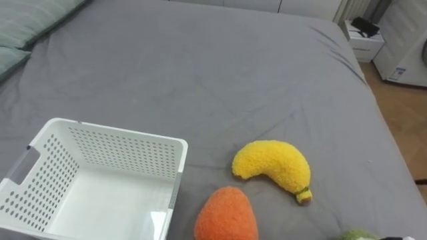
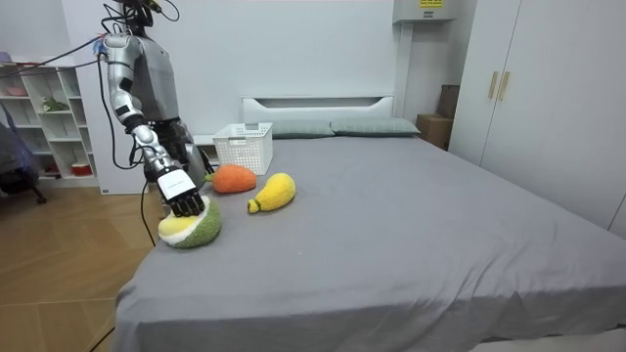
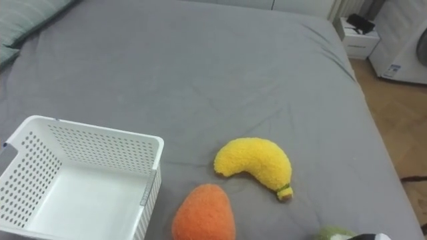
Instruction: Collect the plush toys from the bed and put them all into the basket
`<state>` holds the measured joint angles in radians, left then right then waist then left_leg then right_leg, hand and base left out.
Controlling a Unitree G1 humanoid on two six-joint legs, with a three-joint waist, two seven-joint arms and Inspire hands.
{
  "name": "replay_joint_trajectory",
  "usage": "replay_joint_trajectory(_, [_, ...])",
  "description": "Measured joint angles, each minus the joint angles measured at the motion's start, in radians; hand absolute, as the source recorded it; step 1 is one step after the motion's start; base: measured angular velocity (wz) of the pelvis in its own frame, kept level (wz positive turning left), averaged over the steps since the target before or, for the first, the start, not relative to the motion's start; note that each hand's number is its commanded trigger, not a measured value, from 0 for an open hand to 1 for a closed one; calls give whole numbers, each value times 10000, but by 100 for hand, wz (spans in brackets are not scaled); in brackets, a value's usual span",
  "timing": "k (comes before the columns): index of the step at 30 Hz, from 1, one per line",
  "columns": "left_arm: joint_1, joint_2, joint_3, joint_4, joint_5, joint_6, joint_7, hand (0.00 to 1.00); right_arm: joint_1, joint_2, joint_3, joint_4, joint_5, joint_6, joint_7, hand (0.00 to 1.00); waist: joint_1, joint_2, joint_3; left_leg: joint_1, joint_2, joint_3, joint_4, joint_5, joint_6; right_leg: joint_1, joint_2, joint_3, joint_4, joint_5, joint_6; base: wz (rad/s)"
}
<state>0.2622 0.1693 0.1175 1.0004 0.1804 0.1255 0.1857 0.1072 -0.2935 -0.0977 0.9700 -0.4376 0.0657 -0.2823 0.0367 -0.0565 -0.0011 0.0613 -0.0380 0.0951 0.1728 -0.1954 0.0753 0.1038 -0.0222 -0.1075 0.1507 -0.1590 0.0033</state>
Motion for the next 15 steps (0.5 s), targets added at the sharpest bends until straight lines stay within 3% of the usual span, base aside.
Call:
replay_joint_trajectory(7, [-168, 6, -17, -1, -128, -77, 37, 0, -69, 151, -45, -4, 1433, -98, -161, 100, -50, -94, -11, -2, -1, 3, 0, 3, -2, 4, -1, 0, 0, 0, 0, 0])
replay_joint_trajectory(15, [-170, 66, 65, -41, -119, -178, -100, 0, 42, 125, -369, -1040, 2393, -31, 620, 100, -325, -219, -19, -23, -3, 26, -18, 16, -12, -52, -7, 15, 7, 0, 0, -1])
